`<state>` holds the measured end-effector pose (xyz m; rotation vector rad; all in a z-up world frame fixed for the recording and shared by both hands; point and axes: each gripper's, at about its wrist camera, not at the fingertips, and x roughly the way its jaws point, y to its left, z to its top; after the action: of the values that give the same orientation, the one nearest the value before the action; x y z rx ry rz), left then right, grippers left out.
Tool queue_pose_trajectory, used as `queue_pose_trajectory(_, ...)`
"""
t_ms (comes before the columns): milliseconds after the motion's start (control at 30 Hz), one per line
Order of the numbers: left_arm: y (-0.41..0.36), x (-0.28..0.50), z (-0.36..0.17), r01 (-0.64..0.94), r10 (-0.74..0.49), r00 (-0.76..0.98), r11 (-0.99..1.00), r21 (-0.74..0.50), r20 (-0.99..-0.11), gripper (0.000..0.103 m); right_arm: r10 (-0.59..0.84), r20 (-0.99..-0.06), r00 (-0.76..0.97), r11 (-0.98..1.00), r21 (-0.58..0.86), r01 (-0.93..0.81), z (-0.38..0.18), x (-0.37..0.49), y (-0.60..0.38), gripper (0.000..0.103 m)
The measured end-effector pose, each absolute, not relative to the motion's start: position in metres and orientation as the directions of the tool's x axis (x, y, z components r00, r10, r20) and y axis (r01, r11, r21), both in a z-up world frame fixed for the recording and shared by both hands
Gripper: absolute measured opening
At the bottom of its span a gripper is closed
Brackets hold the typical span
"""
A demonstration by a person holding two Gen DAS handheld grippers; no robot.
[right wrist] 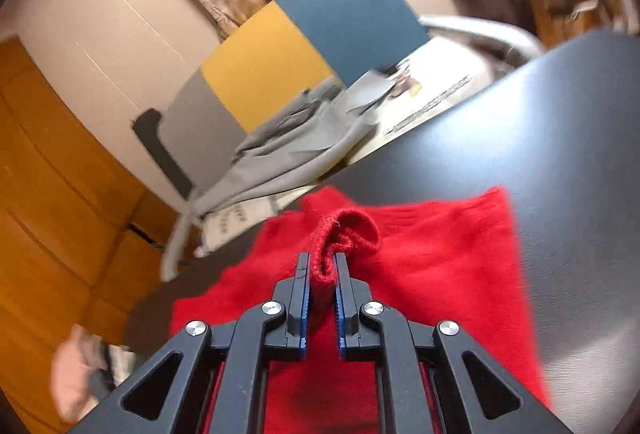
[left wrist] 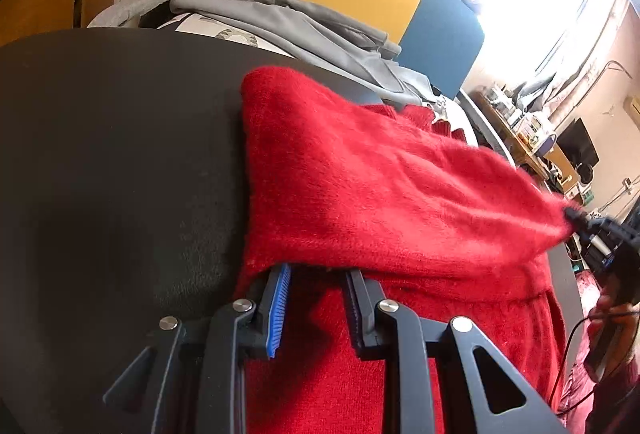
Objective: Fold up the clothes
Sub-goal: 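Lay the held sleeve across the sweater body with the right gripper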
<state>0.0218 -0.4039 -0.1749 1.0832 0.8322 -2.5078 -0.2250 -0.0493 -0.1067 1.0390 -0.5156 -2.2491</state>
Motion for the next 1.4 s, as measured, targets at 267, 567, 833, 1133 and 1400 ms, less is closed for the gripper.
queue_pose_trajectory(267, -0.404, 0.027, -0.173, 0.469, -0.033, -0.661, -0.797, -0.379, -0.749, 0.025, -0.6, -0.665, -0.445, -0.787, 0.592, 0.175, -0.184, -0.235, -0.019, 0.01)
queue_pose_trajectory(567, -0.404, 0.033, -0.176, 0.443, -0.019, -0.666, -0.815, -0.374, -0.746, 0.025, -0.72, -0.557, -0.415, -0.684, 0.67, 0.289, -0.166, -0.234, -0.019, 0.014)
queue_pose_trajectory(833, -0.4, 0.034, -0.176, 0.433, -0.029, -0.666, -0.829, -0.354, -0.746, 0.025, -0.788, -0.503, -0.354, -0.586, 0.789, 0.182, -0.194, -0.269, -0.011, 0.054)
queue_pose_trajectory(1133, -0.398, 0.033, -0.176, 0.432, -0.039, -0.666, -0.835, -0.342, -0.745, 0.025, -0.742, -0.513, -0.432, -0.656, 0.688, 0.309, -0.159, -0.273, -0.025, 0.008)
queue_pose_trajectory(1400, -0.396, 0.036, -0.17, 0.416, -0.017, -0.653, -0.843, -0.34, -0.757, 0.025, -0.628, -0.625, -0.463, -0.776, 0.549, 0.31, -0.17, -0.268, -0.027, 0.008)
